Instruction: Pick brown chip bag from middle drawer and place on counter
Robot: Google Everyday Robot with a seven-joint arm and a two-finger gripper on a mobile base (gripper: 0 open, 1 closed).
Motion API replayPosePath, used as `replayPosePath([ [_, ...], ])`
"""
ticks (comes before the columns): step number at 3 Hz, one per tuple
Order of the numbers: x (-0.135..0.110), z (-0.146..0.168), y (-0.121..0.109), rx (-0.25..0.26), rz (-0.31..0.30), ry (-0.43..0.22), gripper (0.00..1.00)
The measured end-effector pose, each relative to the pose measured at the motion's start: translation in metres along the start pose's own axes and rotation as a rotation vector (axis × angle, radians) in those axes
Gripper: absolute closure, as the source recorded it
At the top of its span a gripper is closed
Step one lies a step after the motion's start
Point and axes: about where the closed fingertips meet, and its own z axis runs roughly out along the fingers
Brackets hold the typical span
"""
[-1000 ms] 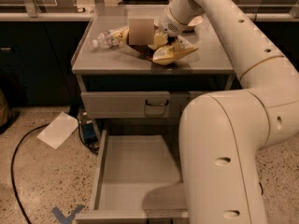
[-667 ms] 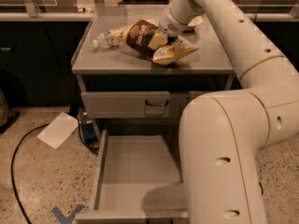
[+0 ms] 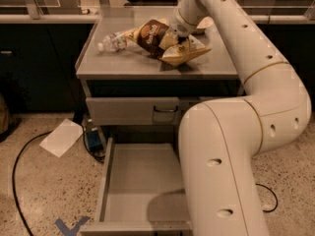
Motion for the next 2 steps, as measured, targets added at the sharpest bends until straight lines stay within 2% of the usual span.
replayPosePath([
  [1, 0.0, 0.0, 0.0, 0.0, 0.0, 0.0, 0.81],
  [2, 0.0, 0.0, 0.0, 0.0, 0.0, 0.0, 0.58],
])
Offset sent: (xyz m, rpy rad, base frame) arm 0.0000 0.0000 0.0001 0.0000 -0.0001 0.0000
